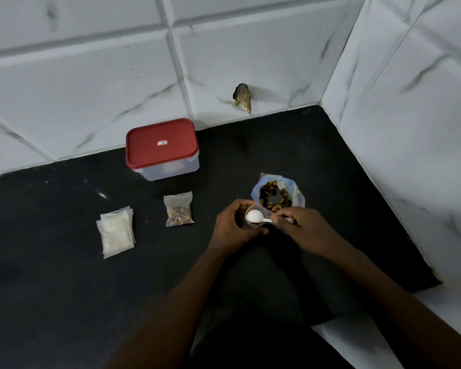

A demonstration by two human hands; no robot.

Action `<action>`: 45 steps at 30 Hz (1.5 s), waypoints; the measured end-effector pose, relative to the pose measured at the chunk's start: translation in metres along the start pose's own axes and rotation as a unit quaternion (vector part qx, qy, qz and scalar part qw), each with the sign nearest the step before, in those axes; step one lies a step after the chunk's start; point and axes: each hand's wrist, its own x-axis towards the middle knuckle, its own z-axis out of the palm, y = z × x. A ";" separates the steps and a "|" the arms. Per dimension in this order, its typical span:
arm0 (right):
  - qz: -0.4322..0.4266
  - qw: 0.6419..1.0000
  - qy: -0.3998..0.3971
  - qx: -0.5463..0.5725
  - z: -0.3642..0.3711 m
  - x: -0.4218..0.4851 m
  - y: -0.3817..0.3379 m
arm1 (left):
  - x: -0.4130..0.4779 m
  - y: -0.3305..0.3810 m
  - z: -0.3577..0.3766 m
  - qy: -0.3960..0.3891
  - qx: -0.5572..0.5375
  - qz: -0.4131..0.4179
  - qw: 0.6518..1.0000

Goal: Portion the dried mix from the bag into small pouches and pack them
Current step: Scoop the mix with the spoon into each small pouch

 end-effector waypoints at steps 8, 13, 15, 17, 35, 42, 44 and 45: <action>-0.107 0.976 0.160 -0.101 0.022 -0.011 0.007 | 0.002 -0.008 0.000 0.006 0.015 0.012 1.000; 0.066 0.989 0.076 0.110 0.016 -0.014 0.000 | 0.004 -0.006 -0.002 -0.004 0.032 0.008 0.999; 0.125 0.965 0.067 0.222 0.013 -0.014 0.002 | 0.005 -0.005 -0.003 -0.008 0.033 0.001 0.999; 0.152 0.942 0.078 0.289 0.010 -0.013 0.005 | 0.006 -0.007 -0.003 -0.012 0.033 -0.006 0.999; 0.005 0.991 0.103 -0.079 -0.025 0.043 0.026 | 0.016 -0.024 -0.001 -0.041 0.083 -0.051 0.994; 0.029 0.995 0.073 -0.063 -0.014 0.054 0.018 | 0.016 -0.019 0.000 -0.067 0.069 -0.057 0.994; 0.043 0.996 0.074 -0.037 -0.010 0.055 0.016 | 0.016 -0.017 0.000 -0.069 0.067 -0.053 0.994; 0.050 0.996 0.074 -0.030 -0.009 0.056 0.016 | 0.017 -0.017 0.000 -0.073 0.065 -0.051 0.994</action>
